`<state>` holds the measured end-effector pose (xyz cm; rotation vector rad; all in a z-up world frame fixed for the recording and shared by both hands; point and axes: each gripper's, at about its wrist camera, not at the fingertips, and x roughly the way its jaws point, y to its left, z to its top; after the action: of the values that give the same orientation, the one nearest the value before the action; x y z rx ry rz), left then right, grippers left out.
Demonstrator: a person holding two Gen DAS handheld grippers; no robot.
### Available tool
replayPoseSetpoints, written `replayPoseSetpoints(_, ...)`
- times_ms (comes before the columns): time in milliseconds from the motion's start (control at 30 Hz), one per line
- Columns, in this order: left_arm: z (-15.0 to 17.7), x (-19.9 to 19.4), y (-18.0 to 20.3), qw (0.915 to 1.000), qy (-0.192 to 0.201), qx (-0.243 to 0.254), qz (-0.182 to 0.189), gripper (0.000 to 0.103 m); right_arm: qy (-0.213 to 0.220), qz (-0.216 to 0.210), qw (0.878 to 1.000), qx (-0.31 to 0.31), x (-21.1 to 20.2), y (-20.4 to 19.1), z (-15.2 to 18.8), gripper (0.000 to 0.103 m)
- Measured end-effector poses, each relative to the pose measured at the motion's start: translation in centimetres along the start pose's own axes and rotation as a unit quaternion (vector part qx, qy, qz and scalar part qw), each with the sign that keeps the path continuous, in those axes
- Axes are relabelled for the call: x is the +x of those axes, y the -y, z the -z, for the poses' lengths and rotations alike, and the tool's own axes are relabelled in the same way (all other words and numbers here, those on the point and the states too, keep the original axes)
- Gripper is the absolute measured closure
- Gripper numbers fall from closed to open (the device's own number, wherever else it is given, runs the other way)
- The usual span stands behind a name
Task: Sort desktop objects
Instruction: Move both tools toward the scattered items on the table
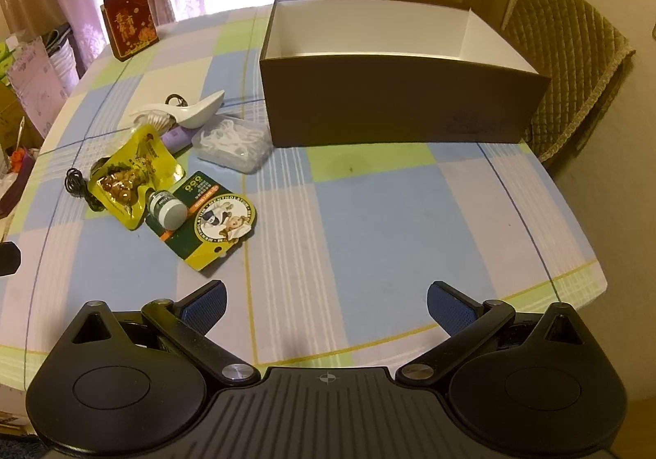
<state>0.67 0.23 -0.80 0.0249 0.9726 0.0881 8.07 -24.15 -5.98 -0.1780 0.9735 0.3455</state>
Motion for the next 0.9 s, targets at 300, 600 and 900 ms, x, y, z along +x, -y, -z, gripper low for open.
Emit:
replayPoseSetpoints(300,-0.4,0.3,-0.4,1.0000,-0.001,-0.002,-0.001,0.001,-0.002,-0.003,1.000,-0.003,0.3,-0.4,-0.6,0.002)
replayPoseSetpoints(600,-0.6,0.6,-0.6,1.0000,-0.002,-0.005,0.000,0.001,0.003,-0.012,1.000,0.003,0.7,-0.2,-1.0,0.002)
replayPoseSetpoints(900,-1.1,1.4,-1.3,0.9999,-0.003,-0.010,-0.005,0.001,0.017,-0.043,0.999,-0.006,1.3,-0.6,-1.5,0.002)
